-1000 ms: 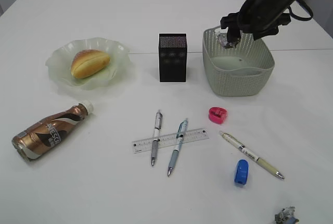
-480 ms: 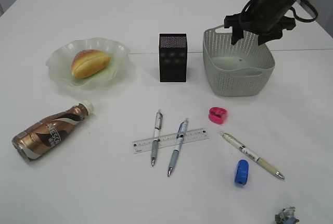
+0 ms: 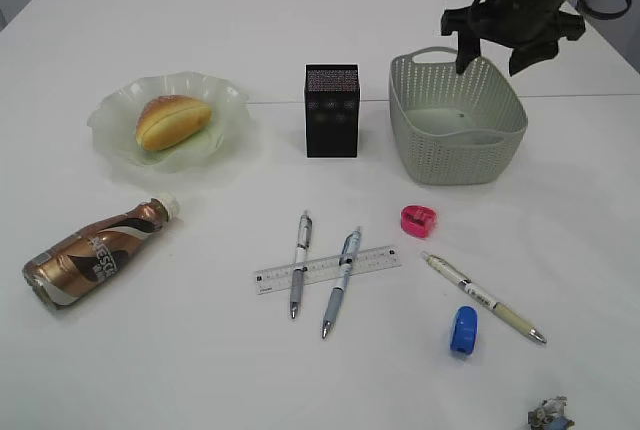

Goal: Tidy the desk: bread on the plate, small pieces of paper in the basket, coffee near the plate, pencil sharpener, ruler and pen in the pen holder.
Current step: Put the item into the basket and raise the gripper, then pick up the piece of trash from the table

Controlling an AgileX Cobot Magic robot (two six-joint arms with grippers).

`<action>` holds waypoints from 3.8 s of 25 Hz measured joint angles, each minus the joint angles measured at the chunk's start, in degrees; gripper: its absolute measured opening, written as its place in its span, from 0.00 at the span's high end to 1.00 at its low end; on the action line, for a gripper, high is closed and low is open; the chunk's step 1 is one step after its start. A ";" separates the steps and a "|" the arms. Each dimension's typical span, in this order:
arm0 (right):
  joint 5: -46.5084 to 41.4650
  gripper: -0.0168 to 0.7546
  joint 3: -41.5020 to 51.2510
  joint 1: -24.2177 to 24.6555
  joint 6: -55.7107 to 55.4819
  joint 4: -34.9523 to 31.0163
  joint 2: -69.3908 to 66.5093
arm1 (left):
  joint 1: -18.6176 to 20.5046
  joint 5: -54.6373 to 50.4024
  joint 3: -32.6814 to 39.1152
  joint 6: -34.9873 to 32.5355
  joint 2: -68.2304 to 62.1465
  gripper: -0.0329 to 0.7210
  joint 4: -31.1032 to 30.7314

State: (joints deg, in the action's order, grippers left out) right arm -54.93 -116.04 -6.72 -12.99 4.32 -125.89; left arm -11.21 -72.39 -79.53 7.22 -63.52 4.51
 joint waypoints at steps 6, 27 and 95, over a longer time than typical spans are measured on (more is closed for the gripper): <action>-10.61 0.25 0.00 0.00 0.22 -0.50 0.00 | 0.00 0.00 0.00 0.00 0.00 0.21 -0.32; -16.05 0.30 -0.09 0.00 3.08 -5.83 11.22 | 0.00 0.00 0.00 0.00 0.00 0.21 -1.61; 4.27 0.39 73.00 -12.04 -9.39 -11.62 38.50 | 0.00 0.00 0.00 0.00 0.00 0.21 1.38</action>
State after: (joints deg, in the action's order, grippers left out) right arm -50.65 -43.04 -18.76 -22.38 -7.30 -87.39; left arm -11.21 -72.39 -79.53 7.22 -63.52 5.89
